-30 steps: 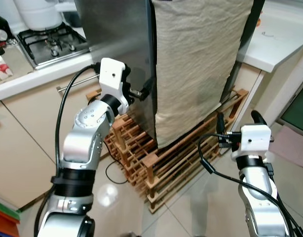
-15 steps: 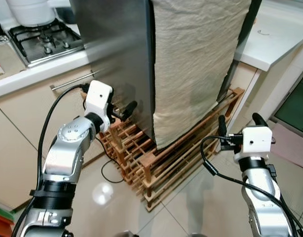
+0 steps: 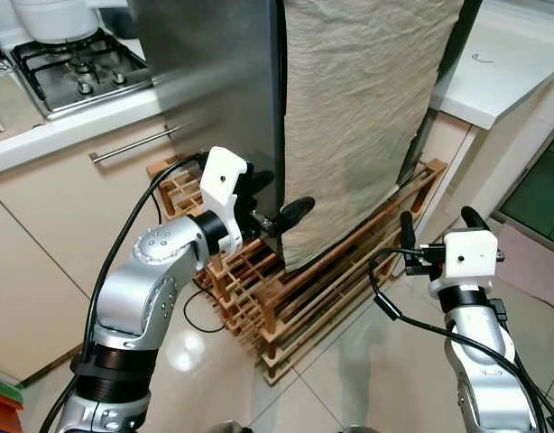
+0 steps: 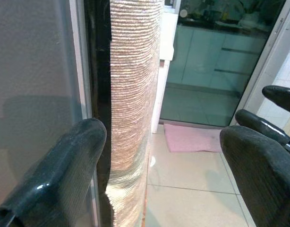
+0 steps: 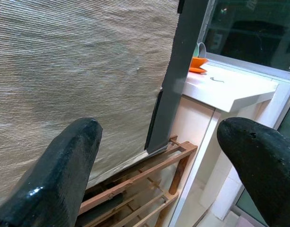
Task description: Restocking fridge
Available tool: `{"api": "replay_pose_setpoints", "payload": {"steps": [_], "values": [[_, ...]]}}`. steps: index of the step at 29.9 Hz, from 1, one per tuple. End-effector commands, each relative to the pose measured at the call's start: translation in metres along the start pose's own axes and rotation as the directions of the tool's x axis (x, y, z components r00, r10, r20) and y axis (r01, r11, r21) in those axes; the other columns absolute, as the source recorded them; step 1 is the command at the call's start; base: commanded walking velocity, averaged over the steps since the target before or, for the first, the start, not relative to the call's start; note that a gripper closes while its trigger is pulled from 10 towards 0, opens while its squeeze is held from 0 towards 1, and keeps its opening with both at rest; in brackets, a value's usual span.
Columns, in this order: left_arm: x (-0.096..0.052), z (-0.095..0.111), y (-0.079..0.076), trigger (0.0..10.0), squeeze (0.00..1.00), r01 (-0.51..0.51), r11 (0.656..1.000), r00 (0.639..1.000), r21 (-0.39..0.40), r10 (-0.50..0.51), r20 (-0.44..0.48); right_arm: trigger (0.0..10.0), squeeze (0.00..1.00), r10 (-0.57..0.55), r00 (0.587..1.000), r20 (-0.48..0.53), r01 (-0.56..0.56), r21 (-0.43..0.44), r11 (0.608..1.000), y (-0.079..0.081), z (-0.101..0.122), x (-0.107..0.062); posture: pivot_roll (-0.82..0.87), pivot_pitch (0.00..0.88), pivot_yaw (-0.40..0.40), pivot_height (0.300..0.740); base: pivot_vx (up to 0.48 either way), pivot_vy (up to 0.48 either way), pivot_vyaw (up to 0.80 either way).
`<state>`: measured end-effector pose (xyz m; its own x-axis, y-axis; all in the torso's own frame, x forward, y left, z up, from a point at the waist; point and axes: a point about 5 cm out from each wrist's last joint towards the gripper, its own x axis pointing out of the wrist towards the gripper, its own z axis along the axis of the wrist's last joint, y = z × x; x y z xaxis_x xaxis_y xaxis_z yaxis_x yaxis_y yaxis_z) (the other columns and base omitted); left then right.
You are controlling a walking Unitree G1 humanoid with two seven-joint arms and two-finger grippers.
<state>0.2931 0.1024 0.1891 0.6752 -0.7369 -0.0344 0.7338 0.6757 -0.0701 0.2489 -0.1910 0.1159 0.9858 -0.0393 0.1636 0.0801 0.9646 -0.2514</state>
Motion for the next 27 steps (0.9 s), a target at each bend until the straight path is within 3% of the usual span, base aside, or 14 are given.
{"api": "replay_pose_setpoints", "payload": {"steps": [1, 14, 23, 27], "values": [[0.005, 0.007, -0.002, 10.0, 0.00, 0.002, 1.000, 1.000, 0.011, -0.002, 0.020, 10.0, 0.00, 0.001, 1.000, -0.005, -0.001, 0.007, 1.000, 0.000, -0.001, 0.000, -0.12, 0.000, 0.040, 0.740, 0.000, 0.000, 0.00], [0.027, -0.002, 0.002, 10.0, 0.00, -0.051, 0.999, 0.999, -0.009, 0.051, 0.006, 10.0, 0.00, -0.006, 1.000, 0.000, 0.006, 0.006, 1.000, 0.000, 0.001, 0.001, -0.14, 0.000, 0.045, 0.740, 0.000, 0.000, 0.00], [0.033, 0.000, 0.009, 10.0, 0.00, -0.097, 0.995, 0.995, -0.022, 0.098, 0.012, 10.0, 0.00, -0.009, 1.000, -0.005, 0.009, 0.007, 1.000, 0.001, 0.000, 0.000, -0.15, 0.000, 0.048, 0.740, 0.000, 0.000, 0.00], [0.041, 0.004, 0.010, 10.0, 0.00, -0.128, 0.988, 0.991, -0.084, 0.131, 0.023, 10.0, 0.00, -0.006, 1.000, -0.005, 0.006, 0.008, 1.000, 0.002, 0.001, 0.000, -0.15, 0.000, 0.051, 0.740, 0.000, 0.000, 0.00]]}}
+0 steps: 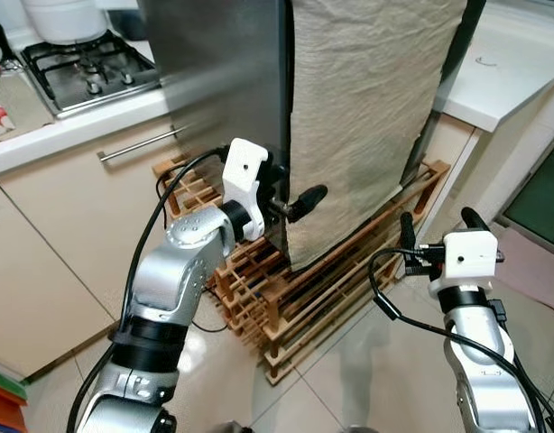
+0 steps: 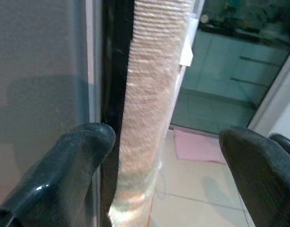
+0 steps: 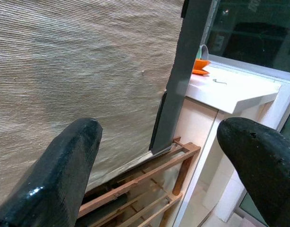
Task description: Restocking fridge
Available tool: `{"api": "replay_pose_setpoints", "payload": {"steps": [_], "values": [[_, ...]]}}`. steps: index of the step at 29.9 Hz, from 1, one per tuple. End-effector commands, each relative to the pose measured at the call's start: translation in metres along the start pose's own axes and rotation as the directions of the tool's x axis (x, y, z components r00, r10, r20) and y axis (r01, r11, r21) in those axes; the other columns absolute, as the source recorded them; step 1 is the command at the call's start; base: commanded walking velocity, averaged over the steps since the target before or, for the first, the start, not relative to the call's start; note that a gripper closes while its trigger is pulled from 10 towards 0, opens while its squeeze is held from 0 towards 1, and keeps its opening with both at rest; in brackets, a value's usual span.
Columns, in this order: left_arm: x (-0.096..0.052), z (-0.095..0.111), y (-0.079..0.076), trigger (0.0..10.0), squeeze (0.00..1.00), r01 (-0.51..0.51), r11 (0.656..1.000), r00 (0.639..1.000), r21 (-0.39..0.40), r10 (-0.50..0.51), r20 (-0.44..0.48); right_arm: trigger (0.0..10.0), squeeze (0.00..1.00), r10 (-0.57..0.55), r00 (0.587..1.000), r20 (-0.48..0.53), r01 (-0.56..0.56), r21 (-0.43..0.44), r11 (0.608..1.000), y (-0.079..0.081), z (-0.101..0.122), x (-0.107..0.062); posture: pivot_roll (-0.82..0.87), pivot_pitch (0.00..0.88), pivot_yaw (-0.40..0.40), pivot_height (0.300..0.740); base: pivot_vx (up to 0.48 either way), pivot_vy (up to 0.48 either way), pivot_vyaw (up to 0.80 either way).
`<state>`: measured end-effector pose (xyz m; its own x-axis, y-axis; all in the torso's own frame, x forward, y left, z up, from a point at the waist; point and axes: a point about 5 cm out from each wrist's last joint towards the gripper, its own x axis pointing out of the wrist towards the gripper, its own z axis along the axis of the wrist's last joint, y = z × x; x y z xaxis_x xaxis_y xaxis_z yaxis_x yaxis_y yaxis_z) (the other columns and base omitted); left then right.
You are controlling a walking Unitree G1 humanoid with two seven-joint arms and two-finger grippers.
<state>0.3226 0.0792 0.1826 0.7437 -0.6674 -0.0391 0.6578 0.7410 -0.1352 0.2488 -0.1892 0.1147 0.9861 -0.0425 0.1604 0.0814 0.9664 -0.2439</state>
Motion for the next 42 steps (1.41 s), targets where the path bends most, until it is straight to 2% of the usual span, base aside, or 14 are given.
{"api": "replay_pose_setpoints", "payload": {"steps": [1, 3, 8, 12, 13, 14, 16, 18, 20, 22, 25, 28, 34, 42], "values": [[0.005, 0.009, 0.003, 10.0, 0.00, -0.039, 0.998, 0.999, -0.039, 0.040, 0.025, 10.0, 0.00, -0.005, 1.000, 0.000, 0.005, 0.001, 1.000, 0.000, 0.001, 0.000, -0.15, 0.000, 0.051, 0.740, 0.000, 0.000, 0.00], [0.008, 0.009, 0.004, 10.0, 0.00, -0.057, 0.996, 0.998, -0.072, 0.059, 0.018, 10.0, 0.00, -0.006, 1.000, 0.000, 0.006, 0.001, 1.000, -0.001, 0.002, 0.000, -0.15, 0.000, 0.050, 0.740, 0.000, 0.000, 0.00], [0.014, 0.009, -0.002, 10.0, 0.00, -0.027, 0.997, 0.999, -0.067, 0.029, 0.018, 10.0, 0.00, -0.007, 1.000, 0.000, 0.007, 0.000, 1.000, -0.001, 0.002, 0.000, -0.15, 0.000, 0.050, 0.740, 0.000, 0.000, 0.00], [0.020, 0.010, -0.015, 10.0, 0.00, 0.043, 0.999, 0.999, -0.024, -0.043, 0.023, 10.0, 0.00, -0.006, 1.000, -0.001, 0.006, 0.000, 1.000, -0.001, 0.002, 0.000, -0.15, 0.000, 0.049, 0.740, 0.000, 0.000, 0.00], [0.024, 0.013, -0.027, 10.0, 0.00, 0.120, 0.993, 0.992, 0.018, -0.121, 0.038, 10.0, 0.00, -0.007, 1.000, -0.001, 0.007, 0.000, 1.000, 0.000, 0.002, 0.000, -0.15, 0.000, 0.049, 0.740, 0.000, 0.000, 0.00], [0.024, 0.013, -0.027, 10.0, 0.00, 0.120, 0.993, 0.992, 0.018, -0.121, 0.038, 10.0, 0.00, -0.007, 1.000, -0.001, 0.007, 0.000, 1.000, 0.000, 0.002, 0.000, -0.15, 0.000, 0.049, 0.740, 0.000, 0.000, 0.00], [0.025, 0.020, -0.044, 10.0, 0.00, 0.255, 0.964, 0.964, 0.069, -0.259, 0.061, 10.0, 0.00, -0.007, 1.000, 0.000, 0.007, 0.001, 1.000, 0.000, 0.002, 0.001, -0.16, 0.000, 0.048, 0.740, 0.000, 0.000, 0.00], [0.025, 0.025, -0.053, 10.0, 0.00, 0.342, 0.935, 0.933, 0.094, -0.350, 0.083, 10.0, 0.00, -0.008, 1.000, -0.001, 0.008, 0.002, 1.000, 0.000, 0.002, 0.001, -0.16, 0.000, 0.048, 0.740, 0.000, 0.000, 0.00], [0.024, 0.030, -0.066, 10.0, 0.00, 0.453, 0.885, 0.881, 0.110, -0.463, 0.095, 10.0, 0.00, -0.007, 1.000, -0.002, 0.007, 0.002, 1.000, 0.000, 0.002, 0.002, -0.15, 0.000, 0.047, 0.740, 0.000, 0.000, 0.00], [0.025, 0.031, -0.071, 10.0, 0.00, 0.491, 0.864, 0.860, 0.110, -0.501, 0.097, 10.0, 0.00, -0.006, 1.000, -0.001, 0.006, 0.002, 1.000, 0.000, 0.002, 0.002, -0.16, 0.000, 0.049, 0.740, 0.000, 0.000, 0.00], [0.026, 0.031, -0.072, 10.0, 0.00, 0.500, 0.859, 0.854, 0.110, -0.510, 0.100, 10.0, 0.00, -0.006, 1.000, 0.000, 0.006, 0.002, 1.000, 0.000, 0.002, 0.002, -0.16, 0.000, 0.049, 0.740, 0.000, 0.000, 0.00], [0.028, 0.036, -0.079, 10.0, 0.00, 0.553, 0.827, 0.819, 0.102, -0.562, 0.119, 10.0, 0.00, -0.013, 1.000, 0.000, 0.013, 0.002, 1.000, -0.001, 0.002, 0.002, -0.17, 0.000, 0.051, 0.740, 0.000, 0.000, 0.00], [0.034, 0.038, -0.082, 10.0, 0.00, 0.577, 0.812, 0.801, 0.092, -0.584, 0.134, 10.0, 0.00, -0.015, 1.000, -0.002, 0.015, 0.004, 1.000, 0.000, 0.002, 0.002, -0.17, 0.000, 0.054, 0.740, 0.000, 0.000, 0.00], [0.034, 0.039, -0.083, 10.0, 0.00, 0.587, 0.807, 0.794, 0.061, -0.589, 0.153, 10.0, 0.00, -0.017, 1.000, -0.005, 0.017, 0.006, 1.000, 0.001, 0.001, 0.002, -0.17, 0.000, 0.055, 0.740, 0.000, 0.000, 0.00]]}}
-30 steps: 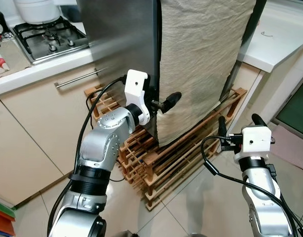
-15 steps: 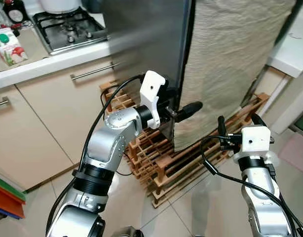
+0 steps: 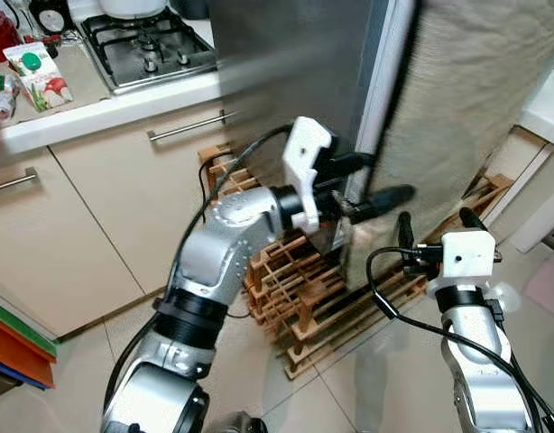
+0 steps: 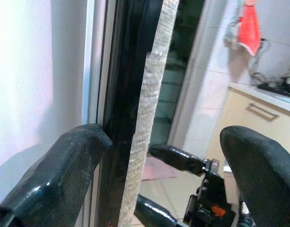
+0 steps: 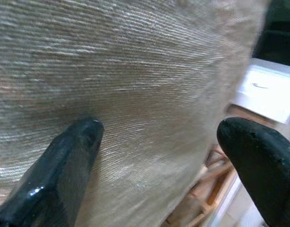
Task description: Restocking fridge
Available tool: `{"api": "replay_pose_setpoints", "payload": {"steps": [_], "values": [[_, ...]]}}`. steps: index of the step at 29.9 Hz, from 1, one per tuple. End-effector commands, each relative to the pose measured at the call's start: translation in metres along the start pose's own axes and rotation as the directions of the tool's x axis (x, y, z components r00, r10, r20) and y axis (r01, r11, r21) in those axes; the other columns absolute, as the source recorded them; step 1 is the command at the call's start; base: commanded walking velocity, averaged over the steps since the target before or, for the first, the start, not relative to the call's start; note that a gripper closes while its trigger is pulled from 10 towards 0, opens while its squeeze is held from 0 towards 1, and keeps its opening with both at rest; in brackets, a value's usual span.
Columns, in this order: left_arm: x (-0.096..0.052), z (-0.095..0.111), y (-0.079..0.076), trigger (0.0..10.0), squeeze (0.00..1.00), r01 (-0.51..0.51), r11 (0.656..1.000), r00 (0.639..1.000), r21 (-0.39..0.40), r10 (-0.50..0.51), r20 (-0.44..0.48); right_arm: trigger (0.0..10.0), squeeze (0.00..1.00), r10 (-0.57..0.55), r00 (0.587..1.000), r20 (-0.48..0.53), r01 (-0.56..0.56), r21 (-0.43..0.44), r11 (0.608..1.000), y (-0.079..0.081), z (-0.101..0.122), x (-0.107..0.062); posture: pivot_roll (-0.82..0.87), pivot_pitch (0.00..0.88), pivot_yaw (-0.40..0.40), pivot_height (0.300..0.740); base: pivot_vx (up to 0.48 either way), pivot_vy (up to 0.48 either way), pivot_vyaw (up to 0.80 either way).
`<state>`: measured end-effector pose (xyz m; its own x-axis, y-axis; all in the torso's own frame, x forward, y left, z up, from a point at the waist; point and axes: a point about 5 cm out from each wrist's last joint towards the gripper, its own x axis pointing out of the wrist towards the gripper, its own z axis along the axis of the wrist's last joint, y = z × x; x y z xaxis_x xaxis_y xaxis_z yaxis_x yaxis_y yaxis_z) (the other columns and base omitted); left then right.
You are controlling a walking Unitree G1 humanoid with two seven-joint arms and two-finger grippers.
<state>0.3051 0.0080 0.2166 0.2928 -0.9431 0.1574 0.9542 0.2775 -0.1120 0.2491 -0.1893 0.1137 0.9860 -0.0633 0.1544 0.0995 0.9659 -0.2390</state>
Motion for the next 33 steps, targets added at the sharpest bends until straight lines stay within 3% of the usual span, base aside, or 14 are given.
{"api": "replay_pose_setpoints", "payload": {"steps": [1, 12, 19, 22, 25, 26, 27, 28, 29, 31, 33], "values": [[0.009, 0.012, -0.011, 10.0, 0.00, 0.078, 0.997, 0.996, 0.025, -0.079, 0.038, 10.0, 0.00, 0.002, 1.000, 0.006, -0.002, 0.004, 1.000, 0.001, 0.002, 0.002, -0.17, 0.000, 0.055, 0.740, 0.000, 0.000, 0.00], [0.005, 0.013, -0.012, 10.0, 0.00, 0.087, 0.996, 0.995, 0.013, -0.087, 0.046, 10.0, 0.00, 0.008, 1.000, -0.012, -0.008, -0.005, 1.000, 0.000, -0.001, -0.002, -0.17, 0.000, 0.052, 0.740, 0.000, 0.000, 0.00], [0.008, 0.014, -0.014, 10.0, 0.00, 0.098, 0.995, 0.994, -0.001, -0.098, 0.052, 10.0, 0.00, -0.029, 0.978, -0.208, 0.022, -0.035, 0.999, -0.018, -0.044, -0.035, -0.19, 0.000, 0.060, 0.740, 0.000, 0.000, 0.00], [0.010, 0.017, -0.015, 10.0, 0.00, 0.114, 0.993, 0.992, -0.004, -0.114, 0.058, 10.0, 0.00, -0.054, 0.929, -0.366, 0.040, -0.047, 0.998, -0.031, -0.079, -0.060, -0.20, 0.000, 0.066, 0.740, 0.000, 0.000, 0.00], [0.013, 0.020, -0.018, 10.0, 0.00, 0.138, 0.990, 0.988, -0.008, -0.137, 0.071, 10.0, 0.00, -0.017, 0.851, -0.525, 0.031, 0.019, 0.999, -0.034, -0.111, -0.080, -0.20, 0.000, 0.069, 0.740, 0.000, 0.000, 0.00], [0.013, 0.020, -0.018, 10.0, 0.00, 0.138, 0.990, 0.988, -0.008, -0.137, 0.071, 10.0, 0.00, -0.017, 0.851, -0.525, 0.031, 0.019, 0.999, -0.034, -0.111, -0.080, -0.20, 0.000, 0.069, 0.740, 0.000, 0.000, 0.00], [0.015, 0.023, -0.021, 10.0, 0.00, 0.154, 0.988, 0.985, -0.016, -0.152, 0.085, 10.0, 0.00, 0.070, 0.766, -0.639, 0.007, 0.117, 0.993, -0.026, -0.134, -0.090, -0.20, 0.000, 0.071, 0.740, 0.000, 0.000, 0.00], [0.015, 0.024, -0.022, 10.0, 0.00, 0.160, 0.987, 0.983, -0.020, -0.158, 0.091, 10.0, 0.00, 0.130, 0.713, -0.689, -0.010, 0.175, 0.984, -0.020, -0.144, -0.095, -0.20, 0.000, 0.070, 0.740, 0.000, 0.000, 0.00], [0.015, 0.025, -0.023, 10.0, 0.00, 0.164, 0.986, 0.982, -0.022, -0.161, 0.095, 10.0, 0.00, 0.167, 0.680, -0.714, -0.018, 0.212, 0.977, -0.016, -0.150, -0.098, -0.20, 0.000, 0.070, 0.740, 0.000, 0.000, 0.00], [0.016, 0.027, -0.023, 10.0, 0.00, 0.167, 0.986, 0.981, -0.029, -0.163, 0.105, 10.0, 0.00, 0.180, 0.652, -0.737, -0.007, 0.232, 0.973, -0.013, -0.158, -0.096, -0.20, 0.000, 0.070, 0.740, 0.000, 0.000, 0.00], [0.016, 0.028, -0.023, 10.0, 0.00, 0.168, 0.985, 0.980, -0.034, -0.163, 0.112, 10.0, 0.00, 0.202, 0.646, -0.736, 0.002, 0.266, 0.964, -0.009, -0.160, -0.090, -0.19, 0.000, 0.068, 0.740, 0.000, 0.000, 0.00]]}}
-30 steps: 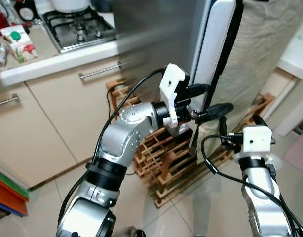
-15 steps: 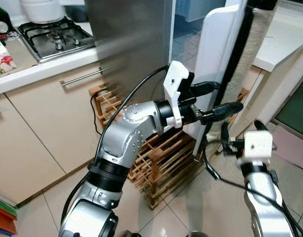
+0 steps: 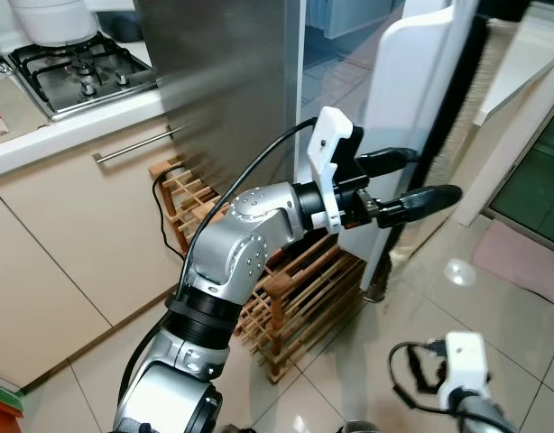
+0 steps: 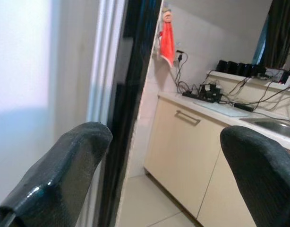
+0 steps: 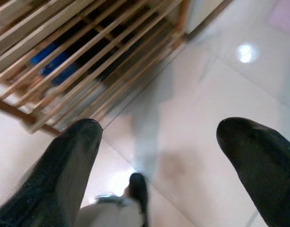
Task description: Restocking fridge
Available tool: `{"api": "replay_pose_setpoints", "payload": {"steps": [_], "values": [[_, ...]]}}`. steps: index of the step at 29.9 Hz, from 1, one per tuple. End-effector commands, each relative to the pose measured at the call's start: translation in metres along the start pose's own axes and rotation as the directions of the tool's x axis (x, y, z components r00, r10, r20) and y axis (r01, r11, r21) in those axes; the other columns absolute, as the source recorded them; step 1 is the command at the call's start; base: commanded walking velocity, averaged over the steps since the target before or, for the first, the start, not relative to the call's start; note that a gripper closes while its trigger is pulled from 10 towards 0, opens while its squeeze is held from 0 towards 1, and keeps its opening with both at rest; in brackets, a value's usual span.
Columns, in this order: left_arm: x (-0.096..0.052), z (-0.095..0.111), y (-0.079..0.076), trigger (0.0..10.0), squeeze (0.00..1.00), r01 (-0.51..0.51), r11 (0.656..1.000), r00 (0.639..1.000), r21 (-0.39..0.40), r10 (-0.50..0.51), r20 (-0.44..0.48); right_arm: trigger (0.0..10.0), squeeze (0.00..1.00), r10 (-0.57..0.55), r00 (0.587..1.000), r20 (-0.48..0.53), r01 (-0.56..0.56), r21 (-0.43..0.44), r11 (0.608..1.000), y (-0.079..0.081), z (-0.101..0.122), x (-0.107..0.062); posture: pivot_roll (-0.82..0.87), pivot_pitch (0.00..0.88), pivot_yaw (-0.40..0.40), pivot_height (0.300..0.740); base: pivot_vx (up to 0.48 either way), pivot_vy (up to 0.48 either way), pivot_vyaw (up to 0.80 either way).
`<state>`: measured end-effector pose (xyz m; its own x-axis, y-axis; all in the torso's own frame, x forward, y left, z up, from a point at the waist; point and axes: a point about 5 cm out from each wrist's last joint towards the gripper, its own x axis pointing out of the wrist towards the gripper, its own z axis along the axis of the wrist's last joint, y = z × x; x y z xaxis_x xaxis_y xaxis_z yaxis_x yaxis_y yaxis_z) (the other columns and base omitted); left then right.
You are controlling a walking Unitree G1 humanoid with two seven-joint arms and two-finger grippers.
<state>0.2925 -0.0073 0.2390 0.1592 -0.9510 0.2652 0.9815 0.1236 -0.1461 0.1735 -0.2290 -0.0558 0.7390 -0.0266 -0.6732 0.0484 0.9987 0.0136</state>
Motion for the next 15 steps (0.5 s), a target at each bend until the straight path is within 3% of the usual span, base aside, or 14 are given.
{"api": "replay_pose_setpoints", "payload": {"steps": [1, 3, 5, 11, 14, 15], "values": [[0.004, 0.011, -0.004, 10.0, 0.00, 0.022, 1.000, 0.999, 0.017, -0.023, 0.026, 10.0, 0.00, 0.067, 0.998, 0.019, -0.068, 0.058, 0.996, 0.010, 0.017, 0.013, -0.19, 0.000, 0.067, 0.740, 0.000, 0.000, 0.00], [0.004, 0.012, -0.004, 10.0, 0.00, 0.023, 1.000, 0.999, 0.014, -0.023, 0.030, 10.0, 0.00, 0.111, 0.993, 0.026, -0.113, 0.078, 0.991, 0.017, 0.022, 0.017, -0.19, 0.000, 0.065, 0.740, 0.000, 0.000, 0.00], [0.005, 0.014, -0.005, 10.0, 0.00, 0.029, 1.000, 0.999, 0.004, -0.029, 0.043, 10.0, 0.00, 0.228, 0.972, 0.049, -0.232, 0.103, 0.967, 0.034, 0.036, 0.024, -0.18, 0.000, 0.063, 0.740, 0.000, 0.000, 0.00], [0.002, 0.018, -0.007, 10.0, 0.00, 0.047, 0.999, 0.998, 0.001, -0.047, 0.043, 10.0, 0.00, 0.451, 0.888, 0.087, -0.455, 0.035, 0.890, 0.085, 0.069, 0.035, -0.16, 0.000, 0.057, 0.740, 0.000, 0.000, 0.00], [-0.001, 0.020, -0.007, 10.0, 0.00, 0.049, 0.999, 0.998, -0.006, -0.049, 0.043, 10.0, 0.00, 0.533, 0.842, 0.078, -0.536, 0.019, 0.844, 0.105, 0.081, 0.038, -0.15, 0.000, 0.053, 0.740, 0.000, 0.000, 0.00], [-0.001, 0.020, -0.007, 10.0, 0.00, 0.049, 0.999, 0.998, -0.006, -0.049, 0.043, 10.0, 0.00, 0.533, 0.842, 0.078, -0.536, 0.019, 0.844, 0.105, 0.081, 0.038, -0.15, 0.000, 0.053, 0.740, 0.000, 0.000, 0.00]]}}
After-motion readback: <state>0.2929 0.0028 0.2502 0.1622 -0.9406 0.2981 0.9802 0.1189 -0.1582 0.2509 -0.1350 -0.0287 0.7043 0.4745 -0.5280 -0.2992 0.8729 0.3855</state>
